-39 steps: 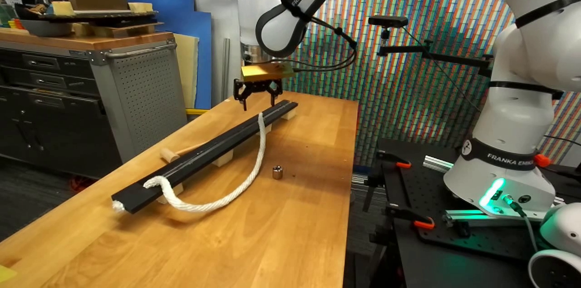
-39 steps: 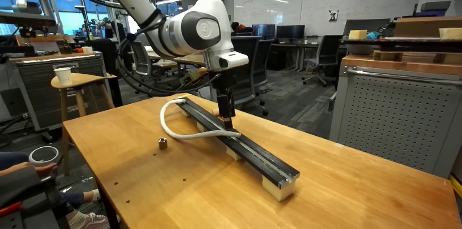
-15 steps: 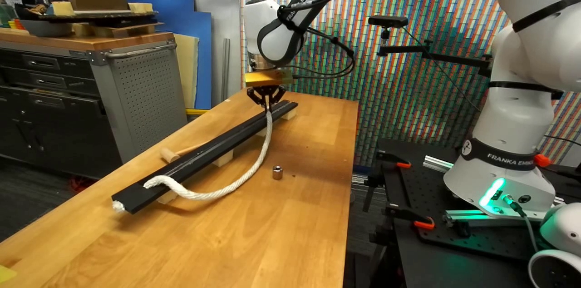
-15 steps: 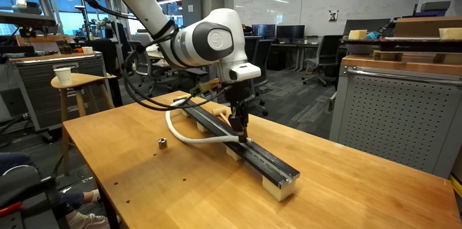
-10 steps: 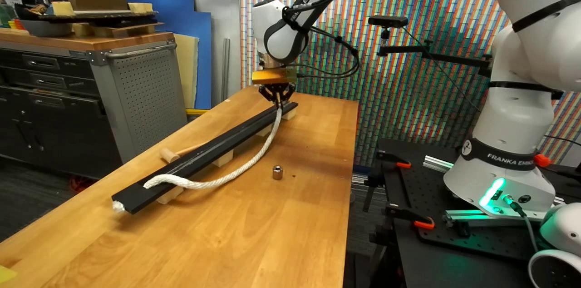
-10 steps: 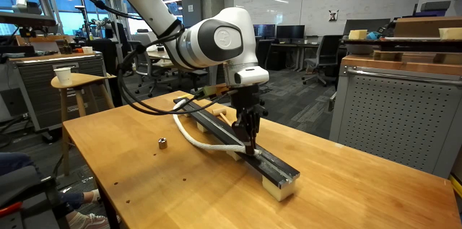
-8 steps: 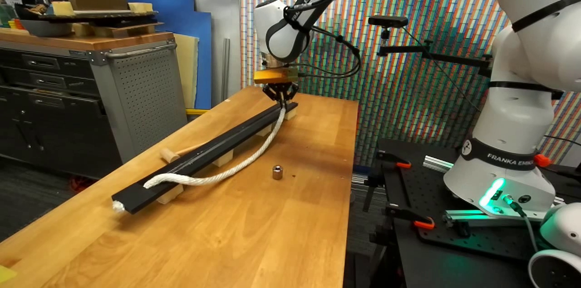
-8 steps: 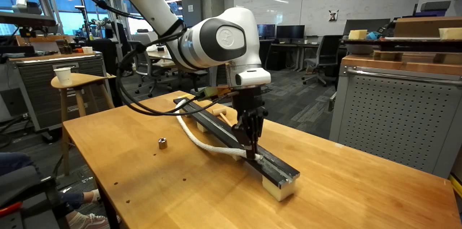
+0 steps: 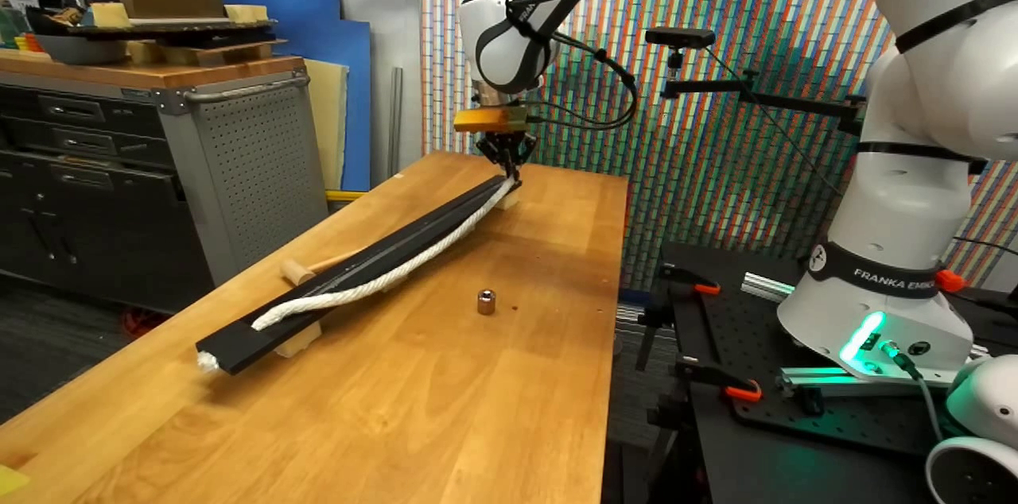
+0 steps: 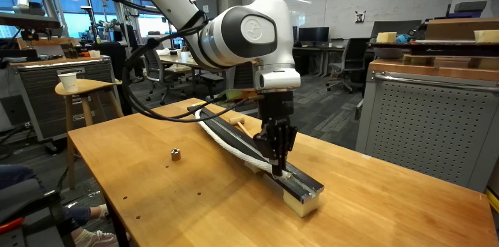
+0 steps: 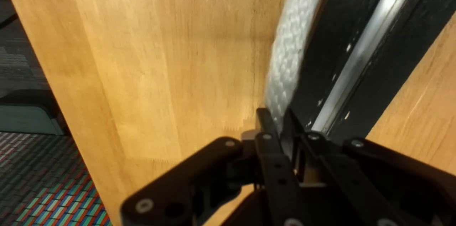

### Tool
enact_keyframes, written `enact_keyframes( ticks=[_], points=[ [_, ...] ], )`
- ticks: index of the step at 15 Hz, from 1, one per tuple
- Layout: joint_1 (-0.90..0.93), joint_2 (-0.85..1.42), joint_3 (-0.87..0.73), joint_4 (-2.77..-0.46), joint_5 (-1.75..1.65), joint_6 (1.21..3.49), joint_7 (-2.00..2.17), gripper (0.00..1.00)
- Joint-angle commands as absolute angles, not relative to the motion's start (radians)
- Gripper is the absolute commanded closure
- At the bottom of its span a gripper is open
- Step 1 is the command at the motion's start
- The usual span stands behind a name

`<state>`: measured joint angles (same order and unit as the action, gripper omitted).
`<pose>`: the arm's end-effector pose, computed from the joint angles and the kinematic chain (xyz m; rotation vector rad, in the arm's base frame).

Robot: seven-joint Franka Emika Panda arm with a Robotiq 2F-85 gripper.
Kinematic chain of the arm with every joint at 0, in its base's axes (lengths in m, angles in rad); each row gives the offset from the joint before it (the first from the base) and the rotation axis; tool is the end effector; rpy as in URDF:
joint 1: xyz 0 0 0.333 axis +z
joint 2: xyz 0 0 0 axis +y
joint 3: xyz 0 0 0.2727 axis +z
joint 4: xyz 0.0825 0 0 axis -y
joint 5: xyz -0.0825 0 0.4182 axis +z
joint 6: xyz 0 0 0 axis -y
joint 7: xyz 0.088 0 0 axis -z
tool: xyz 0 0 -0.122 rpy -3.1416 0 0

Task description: Align the rope along the middle of the black object

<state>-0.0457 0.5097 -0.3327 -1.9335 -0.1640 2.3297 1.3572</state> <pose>0.5693 -0.2367 0.1502 2.0044 -2.0314 0.0674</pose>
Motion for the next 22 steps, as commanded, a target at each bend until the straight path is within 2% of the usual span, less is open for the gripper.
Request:
enact_keyframes(
  ticks=[1,22],
  points=[
    [-0.062,0.471,-0.338,-1.933,-0.158,2.292,1.393,0.97],
    [-0.094,0.509,-0.334,-1.868,-0.133,2.302,1.578,0.97]
  ],
)
